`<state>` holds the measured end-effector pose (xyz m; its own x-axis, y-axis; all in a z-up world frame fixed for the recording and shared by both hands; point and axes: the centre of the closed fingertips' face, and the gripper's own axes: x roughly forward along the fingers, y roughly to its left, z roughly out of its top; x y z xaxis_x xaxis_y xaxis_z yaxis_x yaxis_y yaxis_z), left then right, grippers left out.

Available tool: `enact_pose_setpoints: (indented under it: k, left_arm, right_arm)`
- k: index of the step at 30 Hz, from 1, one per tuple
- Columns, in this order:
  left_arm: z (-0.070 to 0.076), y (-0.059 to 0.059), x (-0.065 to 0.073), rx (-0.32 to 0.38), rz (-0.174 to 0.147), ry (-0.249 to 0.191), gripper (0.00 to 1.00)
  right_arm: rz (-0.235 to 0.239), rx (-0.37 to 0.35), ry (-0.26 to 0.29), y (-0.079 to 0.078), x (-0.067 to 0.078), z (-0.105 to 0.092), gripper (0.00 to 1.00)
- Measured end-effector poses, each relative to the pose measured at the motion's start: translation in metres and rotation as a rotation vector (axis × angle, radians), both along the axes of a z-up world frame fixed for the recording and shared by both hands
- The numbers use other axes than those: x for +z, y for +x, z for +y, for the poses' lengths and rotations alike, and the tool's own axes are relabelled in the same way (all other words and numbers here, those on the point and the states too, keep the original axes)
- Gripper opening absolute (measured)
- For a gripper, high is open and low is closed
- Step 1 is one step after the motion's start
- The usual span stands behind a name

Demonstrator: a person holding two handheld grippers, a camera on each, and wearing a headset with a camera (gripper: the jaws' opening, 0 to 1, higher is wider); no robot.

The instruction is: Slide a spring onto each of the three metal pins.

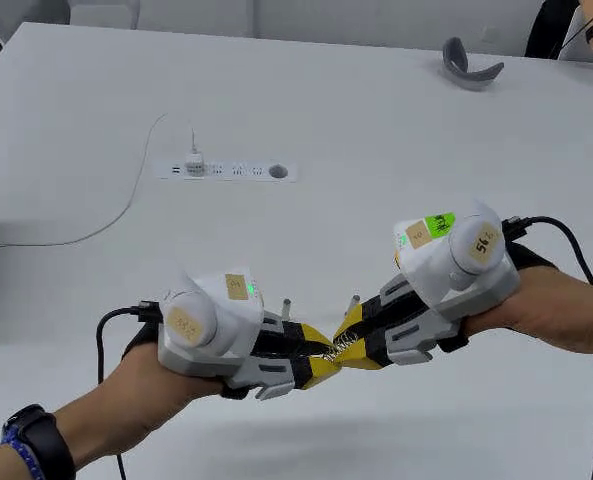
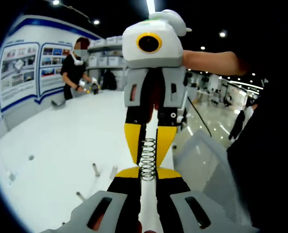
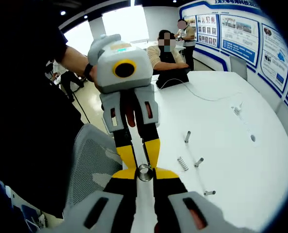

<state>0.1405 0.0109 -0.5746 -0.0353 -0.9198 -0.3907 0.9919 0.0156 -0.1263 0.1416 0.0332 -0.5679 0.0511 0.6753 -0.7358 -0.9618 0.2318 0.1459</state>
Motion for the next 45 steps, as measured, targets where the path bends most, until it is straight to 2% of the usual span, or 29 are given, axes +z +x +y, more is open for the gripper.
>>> enact_pose_setpoints:
  k: [4, 9, 13, 15, 21, 31, 34, 39, 42, 45]
  left_arm:
    - [0.002, -0.002, -0.002, -0.009, -0.012, 0.013, 0.10]
    - [0.005, -0.003, -0.006, -0.008, -0.011, 0.020, 0.10]
    - [0.009, -0.002, -0.014, 0.020, 0.017, 0.019, 0.11]
    - [0.013, -0.001, -0.018, 0.033, 0.021, 0.021, 0.11]
    - [0.031, 0.002, -0.034, 0.085, 0.050, 0.045, 0.12]
    - [0.067, 0.023, -0.049, 0.221, 0.080, 0.059, 0.15]
    - [0.076, 0.030, -0.054, 0.260, 0.079, 0.068, 0.17]
    - [0.092, 0.043, -0.061, 0.333, 0.078, 0.081, 0.21]
    - [0.101, 0.050, -0.065, 0.376, 0.080, 0.090, 0.24]
    - [0.108, 0.054, -0.070, 0.399, 0.066, 0.110, 0.27]
  right_arm:
    - [0.012, 0.019, 0.003, -0.002, -0.002, 0.003, 0.13]
    - [0.013, 0.038, 0.000, -0.004, -0.006, 0.006, 0.13]
    - [0.014, 0.039, -0.005, -0.003, -0.012, 0.009, 0.13]
    - [0.017, 0.037, -0.011, -0.003, -0.018, 0.010, 0.13]
    - [0.023, 0.035, -0.023, 0.000, -0.027, 0.015, 0.12]
    - [0.025, 0.023, -0.035, 0.009, -0.037, 0.017, 0.12]
    - [0.024, 0.017, -0.047, 0.013, -0.042, 0.016, 0.12]
    - [-0.010, 0.011, -0.089, 0.023, -0.053, 0.012, 0.12]
    - [-0.009, -0.015, -0.106, 0.030, -0.059, 0.009, 0.12]
    - [-0.008, -0.043, -0.111, 0.038, -0.063, 0.007, 0.12]
